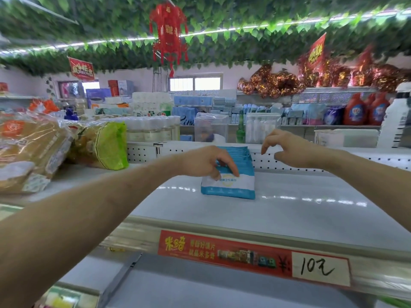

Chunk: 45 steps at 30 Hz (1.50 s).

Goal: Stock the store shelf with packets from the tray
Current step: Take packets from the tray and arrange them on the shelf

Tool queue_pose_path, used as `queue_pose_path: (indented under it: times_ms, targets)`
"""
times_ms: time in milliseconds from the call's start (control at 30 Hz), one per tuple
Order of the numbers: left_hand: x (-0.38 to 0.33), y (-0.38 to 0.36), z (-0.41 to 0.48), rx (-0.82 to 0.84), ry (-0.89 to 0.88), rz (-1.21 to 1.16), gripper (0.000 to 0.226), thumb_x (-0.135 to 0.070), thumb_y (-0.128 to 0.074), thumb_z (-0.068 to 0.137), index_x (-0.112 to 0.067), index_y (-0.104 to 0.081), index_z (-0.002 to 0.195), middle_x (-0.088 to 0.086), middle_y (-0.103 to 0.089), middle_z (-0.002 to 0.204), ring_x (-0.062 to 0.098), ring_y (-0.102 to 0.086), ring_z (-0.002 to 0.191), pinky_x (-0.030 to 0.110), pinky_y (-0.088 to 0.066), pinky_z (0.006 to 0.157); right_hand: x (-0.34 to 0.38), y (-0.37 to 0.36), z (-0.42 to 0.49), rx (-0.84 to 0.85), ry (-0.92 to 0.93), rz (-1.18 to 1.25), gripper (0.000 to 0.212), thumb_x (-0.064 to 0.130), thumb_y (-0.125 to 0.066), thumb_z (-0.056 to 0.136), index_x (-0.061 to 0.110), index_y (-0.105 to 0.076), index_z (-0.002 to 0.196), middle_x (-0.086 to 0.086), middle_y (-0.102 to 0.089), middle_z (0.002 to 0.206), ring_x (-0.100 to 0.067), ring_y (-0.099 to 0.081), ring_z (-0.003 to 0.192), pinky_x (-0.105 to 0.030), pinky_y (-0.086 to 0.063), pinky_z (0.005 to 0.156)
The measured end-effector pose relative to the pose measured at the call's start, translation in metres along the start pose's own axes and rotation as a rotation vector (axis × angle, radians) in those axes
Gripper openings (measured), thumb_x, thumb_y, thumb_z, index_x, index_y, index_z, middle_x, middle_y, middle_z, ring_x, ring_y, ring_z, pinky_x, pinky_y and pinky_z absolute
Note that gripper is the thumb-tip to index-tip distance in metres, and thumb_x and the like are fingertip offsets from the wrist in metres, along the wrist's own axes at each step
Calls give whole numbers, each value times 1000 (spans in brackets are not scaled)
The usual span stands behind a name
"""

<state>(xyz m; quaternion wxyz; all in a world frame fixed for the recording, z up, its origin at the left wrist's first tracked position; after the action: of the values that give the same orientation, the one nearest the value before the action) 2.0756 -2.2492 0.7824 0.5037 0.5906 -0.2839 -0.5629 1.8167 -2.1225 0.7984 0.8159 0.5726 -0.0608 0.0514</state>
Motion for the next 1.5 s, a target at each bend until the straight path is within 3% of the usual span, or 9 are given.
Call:
queue_pose_path:
  times_ms: [200, 333, 567, 800, 967, 1067, 1267, 1367, 1500]
  targets:
    - [6, -1, 0, -26, 19, 34, 44, 0, -71, 93, -31, -73, 124, -7, -55, 132, 16, -51, 124, 25, -49, 103, 8, 4, 3, -25, 34, -35, 41, -2, -60, 90, 35, -66, 107, 2, -52, 131, -20, -53, 122, -49, -45, 108]
    - [13, 5, -15, -101, 20, 49, 42, -3, -66, 97, -36, -72, 122, -12, -55, 135, 7, -50, 124, 7, -44, 89, 31, 6, 15, -47, 84, -19, 42, -4, -56, 90, 32, -66, 110, 3, -53, 127, -19, -54, 115, -48, -48, 103]
    - [28, 47, -102, -276, 216, 105, 38, -10, -64, 101, -37, -70, 128, -27, -62, 123, -12, -58, 108, 0, -47, 82, 111, -6, 51, -27, 322, -5, 43, 1, -57, 93, 35, -64, 119, 8, -59, 125, -12, -53, 114, -36, -45, 100]
    - [25, 77, -256, -450, 546, 237, 37, -2, -62, 97, -23, -74, 125, -14, -70, 111, 1, -65, 101, 17, -49, 89, 262, -48, 84, 42, 726, 11, 40, 9, -57, 93, 24, -62, 129, 5, -63, 127, -15, -56, 114, -40, -46, 103]
    - [5, 67, -390, -502, 813, 229, 36, -11, -63, 100, -41, -72, 117, -23, -69, 115, -5, -65, 104, 29, -55, 93, 376, -88, 83, 101, 972, 54, 42, 10, -57, 91, 21, -59, 131, 3, -62, 120, -21, -56, 115, -39, -46, 96]
    - [-16, 48, -463, -546, 967, 133, 36, -15, -62, 102, -44, -71, 121, -19, -70, 118, 3, -68, 108, 39, -57, 94, 432, -114, 71, 170, 1117, 116, 39, 12, -56, 93, 21, -60, 131, 2, -63, 123, -20, -58, 111, -40, -48, 94]
    - [-61, -36, -574, -563, 1274, 27, 40, -9, -63, 100, -33, -67, 131, -11, -72, 119, 5, -67, 111, 36, -54, 102, 515, -192, 22, 382, 1275, 164, 37, 13, -55, 98, 24, -60, 133, 4, -59, 126, -14, -56, 111, -34, -47, 94]
    - [-81, -105, -609, -480, 1418, -16, 41, -8, -64, 97, -28, -67, 133, -10, -72, 119, 5, -67, 109, 29, -53, 100, 535, -247, -17, 495, 1340, 186, 38, 14, -53, 99, 24, -60, 134, 5, -59, 129, -11, -56, 106, -28, -43, 86]
    - [-108, -198, -638, -417, 1559, -85, 45, -8, -58, 93, -28, -68, 132, -15, -69, 116, 7, -67, 108, 18, -52, 95, 553, -315, -72, 645, 1431, 123, 38, 15, -54, 97, 23, -61, 134, 0, -61, 130, -15, -58, 109, -37, -50, 96]
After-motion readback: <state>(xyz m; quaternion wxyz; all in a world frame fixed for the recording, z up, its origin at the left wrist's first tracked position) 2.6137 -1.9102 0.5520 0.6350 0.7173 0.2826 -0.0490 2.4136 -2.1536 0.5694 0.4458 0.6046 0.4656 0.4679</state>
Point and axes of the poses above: each hand's wrist, its own z-axis towards the middle knuckle, its own y-axis out of the back of the hand, x = y × z, the point moved 1 cm from there along z, towards the middle knuckle
